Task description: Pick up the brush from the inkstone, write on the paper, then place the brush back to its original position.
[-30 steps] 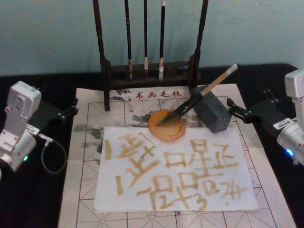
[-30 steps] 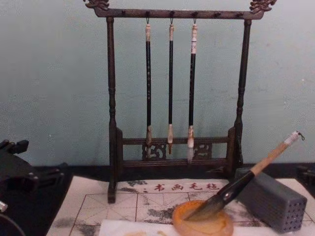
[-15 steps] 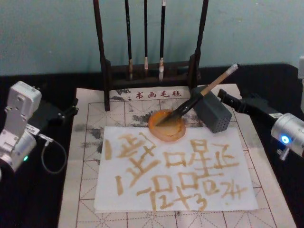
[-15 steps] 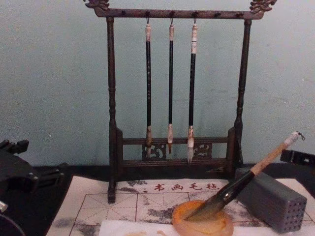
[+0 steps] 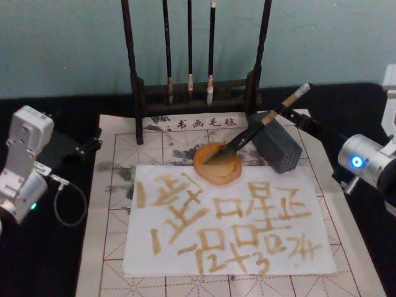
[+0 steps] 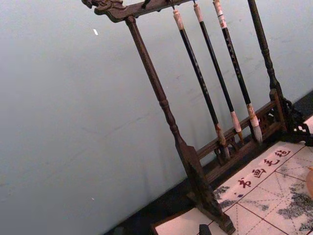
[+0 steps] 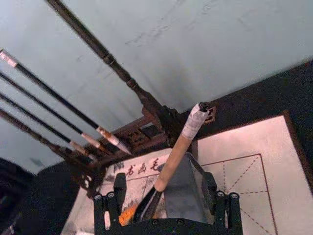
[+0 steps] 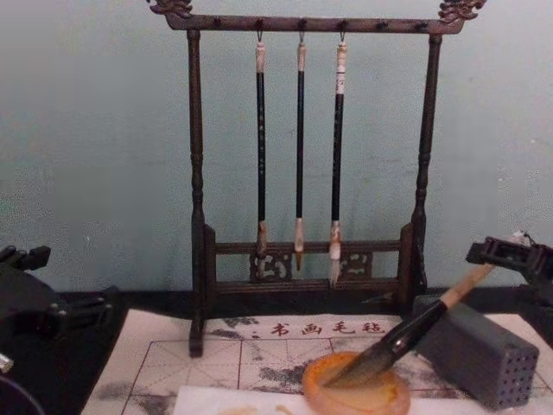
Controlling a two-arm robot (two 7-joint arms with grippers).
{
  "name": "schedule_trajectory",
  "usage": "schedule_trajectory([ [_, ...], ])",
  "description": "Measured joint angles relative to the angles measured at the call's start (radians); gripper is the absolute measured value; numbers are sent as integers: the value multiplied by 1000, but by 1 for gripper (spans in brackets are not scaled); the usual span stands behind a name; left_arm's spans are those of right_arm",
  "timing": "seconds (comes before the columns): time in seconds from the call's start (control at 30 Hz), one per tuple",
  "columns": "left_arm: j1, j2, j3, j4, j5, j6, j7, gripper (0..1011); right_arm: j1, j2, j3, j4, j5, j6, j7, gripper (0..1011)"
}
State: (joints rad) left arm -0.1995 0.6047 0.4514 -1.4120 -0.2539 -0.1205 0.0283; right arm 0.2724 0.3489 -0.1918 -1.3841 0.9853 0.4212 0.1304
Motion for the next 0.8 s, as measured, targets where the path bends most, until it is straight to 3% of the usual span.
schedule_trajectory([
  [0.27,0,0,0,0,0,0,0,1001,45,-47,9,59,67,19,-53,1000],
  [0.8,0,0,0,0,0,0,0,1001,112,-74,-17,151,113,-10,-64,1000],
])
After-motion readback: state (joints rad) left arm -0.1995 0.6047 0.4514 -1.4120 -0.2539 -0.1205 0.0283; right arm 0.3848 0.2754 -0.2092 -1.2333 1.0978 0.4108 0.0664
